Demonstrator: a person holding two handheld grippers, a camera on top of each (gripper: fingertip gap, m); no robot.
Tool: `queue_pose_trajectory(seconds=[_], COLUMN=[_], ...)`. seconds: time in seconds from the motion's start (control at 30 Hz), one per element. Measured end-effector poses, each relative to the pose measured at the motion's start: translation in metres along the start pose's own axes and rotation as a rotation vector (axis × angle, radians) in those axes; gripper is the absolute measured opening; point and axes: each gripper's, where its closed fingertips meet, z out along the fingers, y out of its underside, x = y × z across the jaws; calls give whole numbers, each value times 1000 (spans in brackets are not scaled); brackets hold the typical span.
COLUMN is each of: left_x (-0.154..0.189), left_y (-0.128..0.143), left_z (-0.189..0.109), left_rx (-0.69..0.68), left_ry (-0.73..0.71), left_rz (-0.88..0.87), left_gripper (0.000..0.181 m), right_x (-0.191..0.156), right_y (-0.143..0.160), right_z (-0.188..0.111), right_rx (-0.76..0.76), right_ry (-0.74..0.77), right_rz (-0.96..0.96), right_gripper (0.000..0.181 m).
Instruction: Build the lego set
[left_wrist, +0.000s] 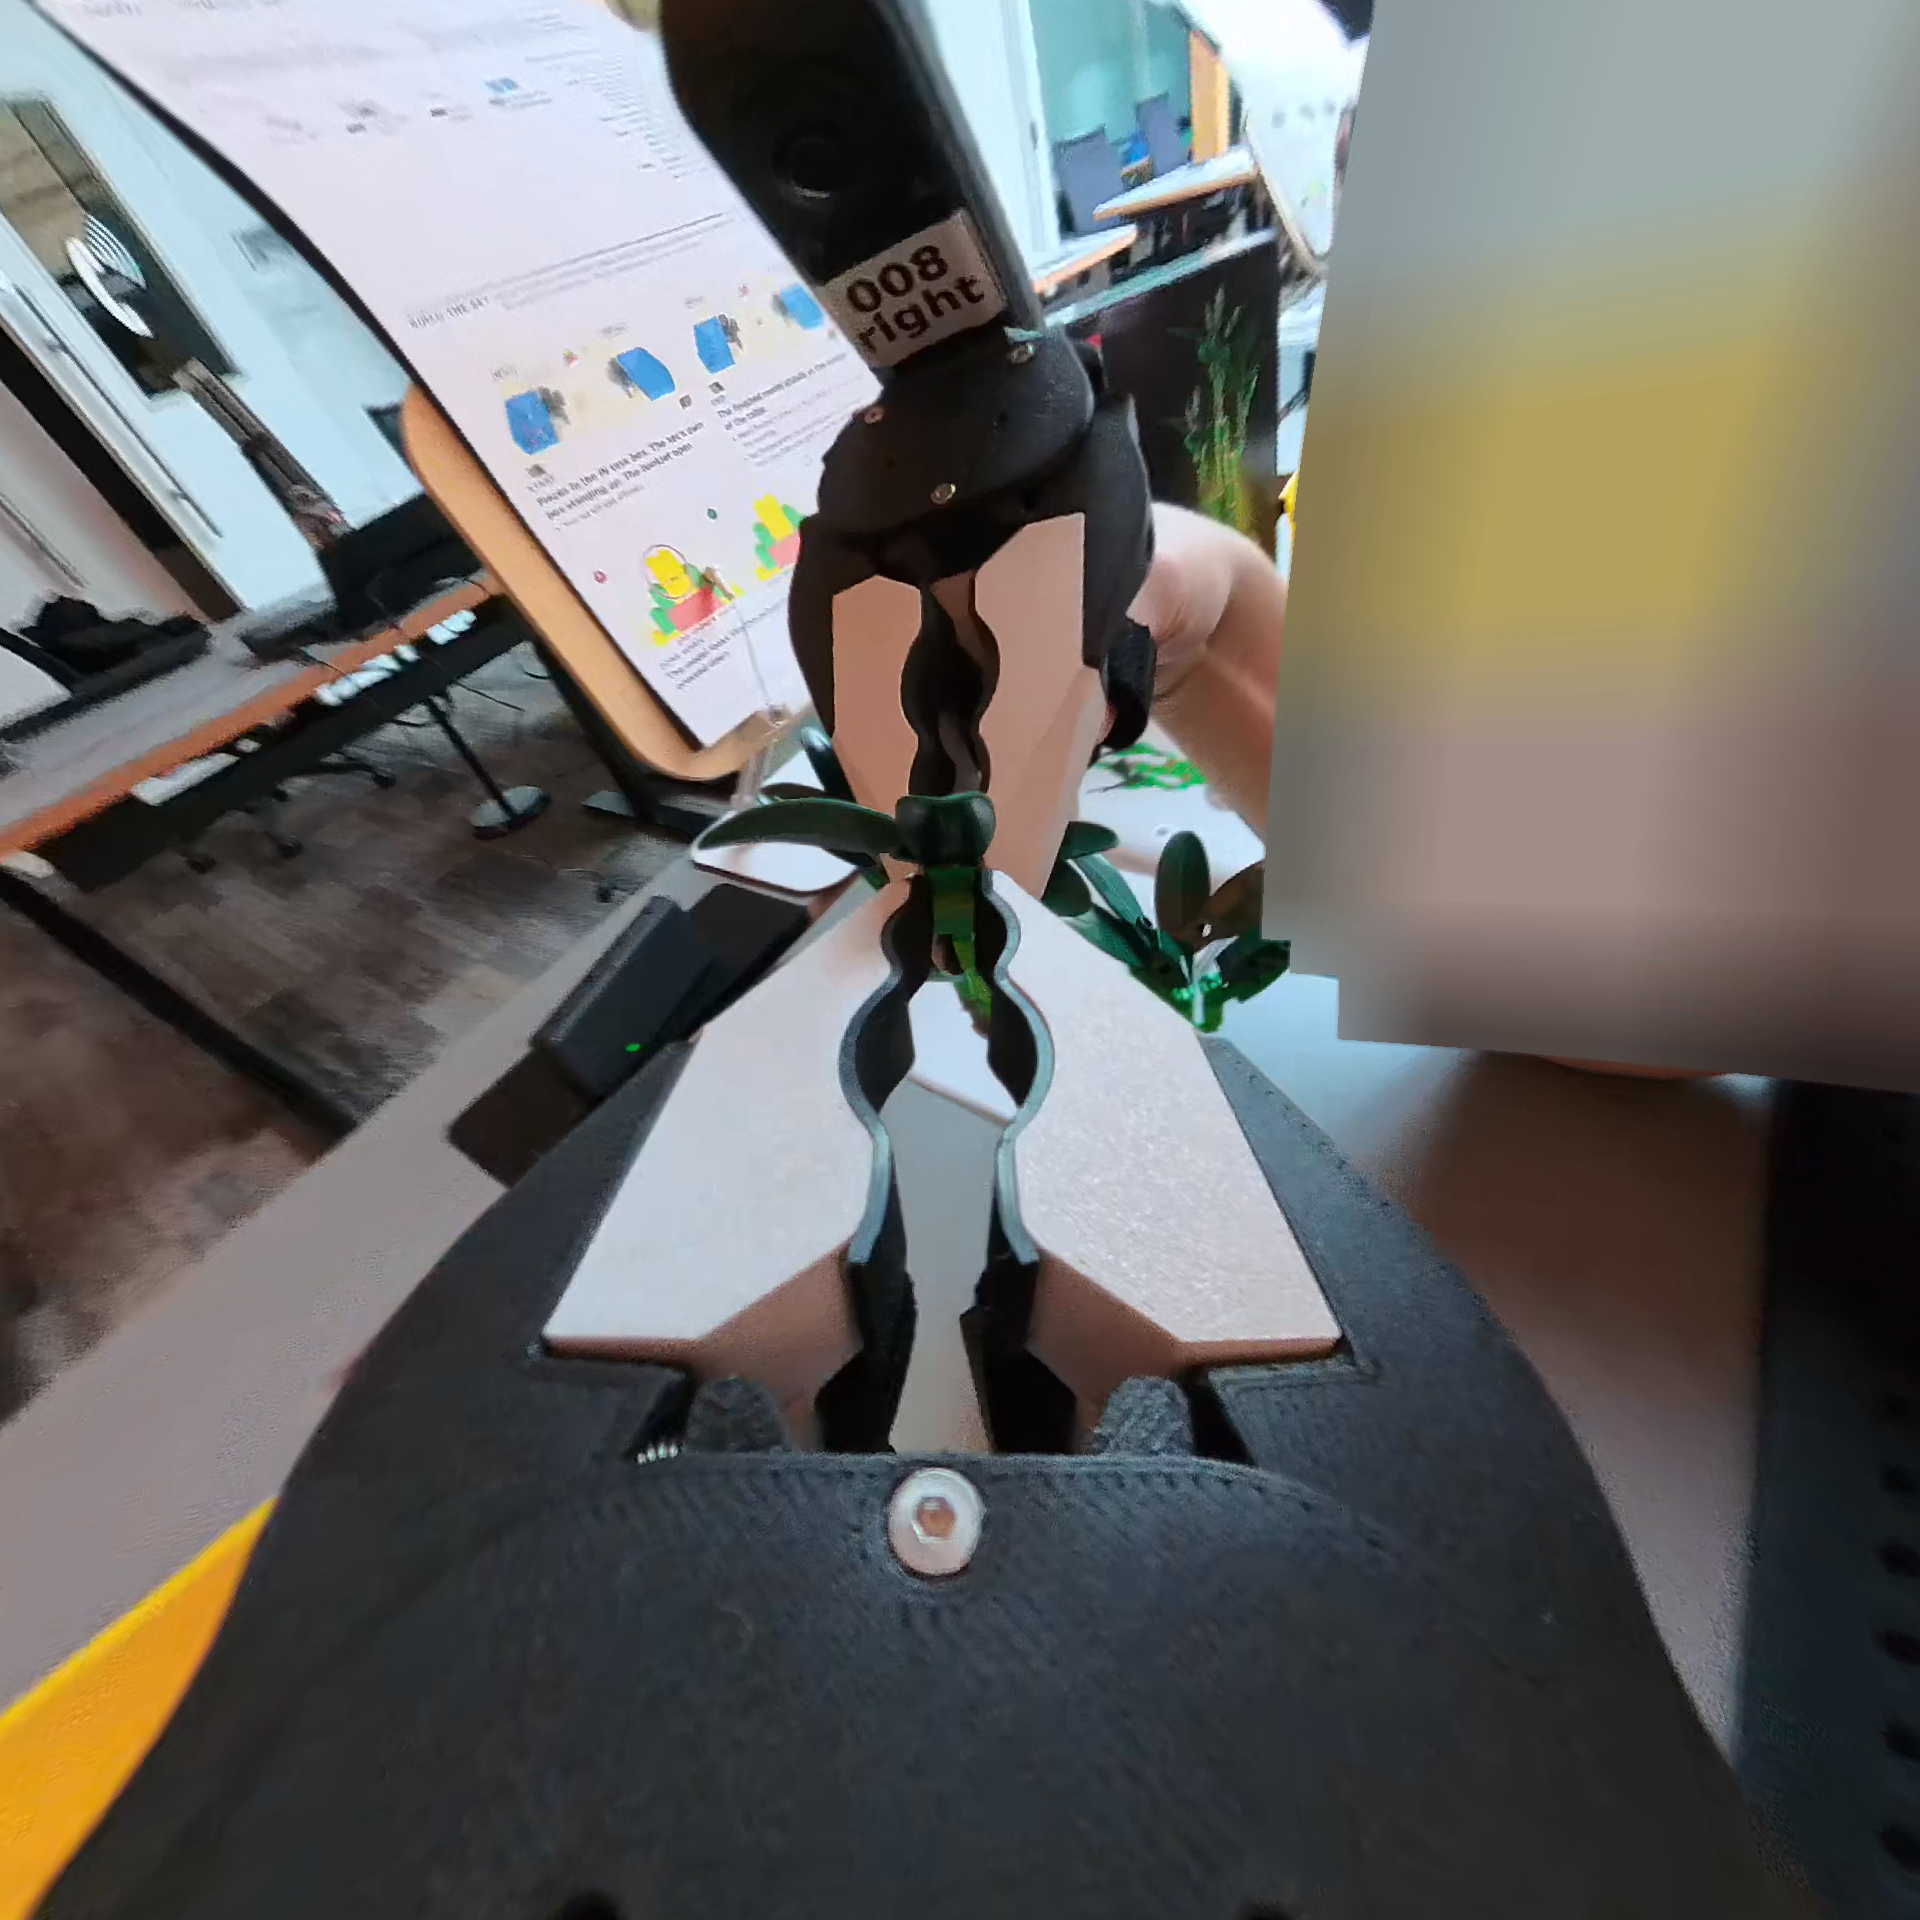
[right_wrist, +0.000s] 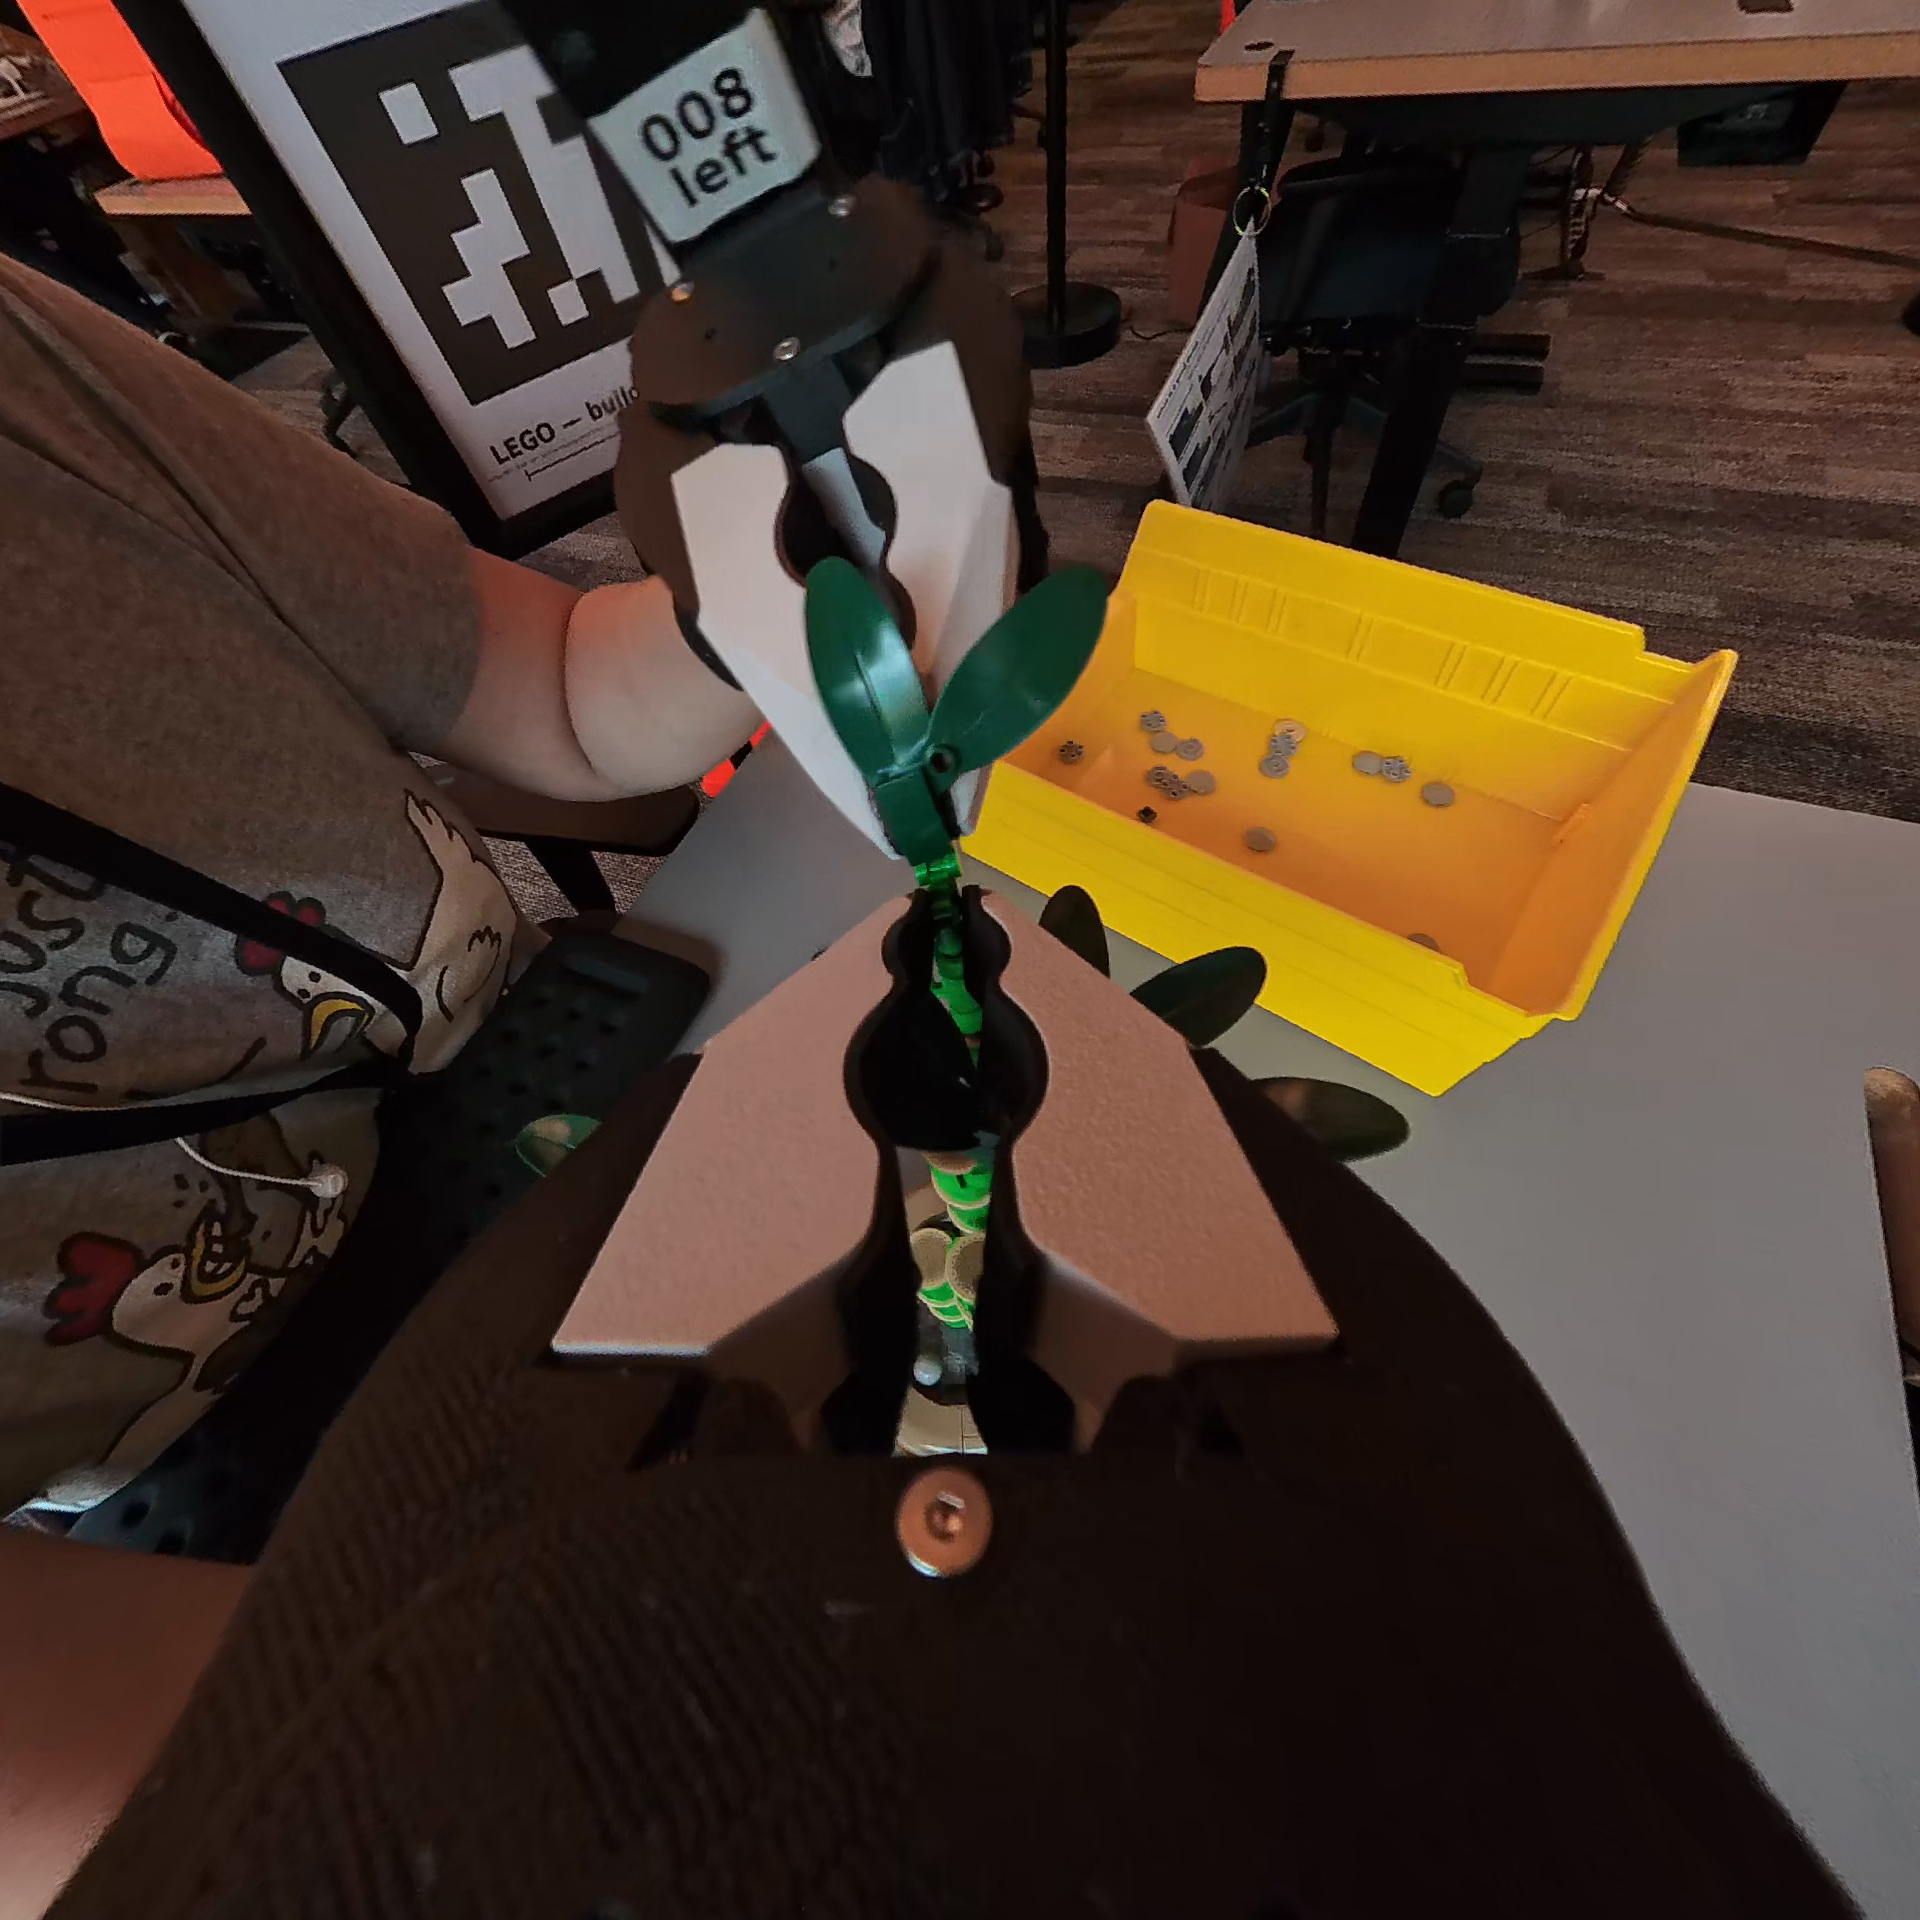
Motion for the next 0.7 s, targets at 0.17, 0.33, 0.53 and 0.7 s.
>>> queue_pose_trajectory(seconds=[0.17,0.33,0.53,0.7], left_x=[-3,-4,-1,0], left_y=[1,3,3,2], left_z=[0,0,0,0], left_rx=[43,-17,-76,-81], left_ry=[55,-17,-58,-45], left_rz=[-142,19,147,136], left_gripper=[6,7,7,7], right_x=[2,3,2,0], right_y=[0,0,0,1], right_z=[0,1,1,0], right_rx=[6,7,-3,2], right_ry=[1,1,10,-3], right_rz=[8,23,17,23], right_gripper=[2,2,3,3])
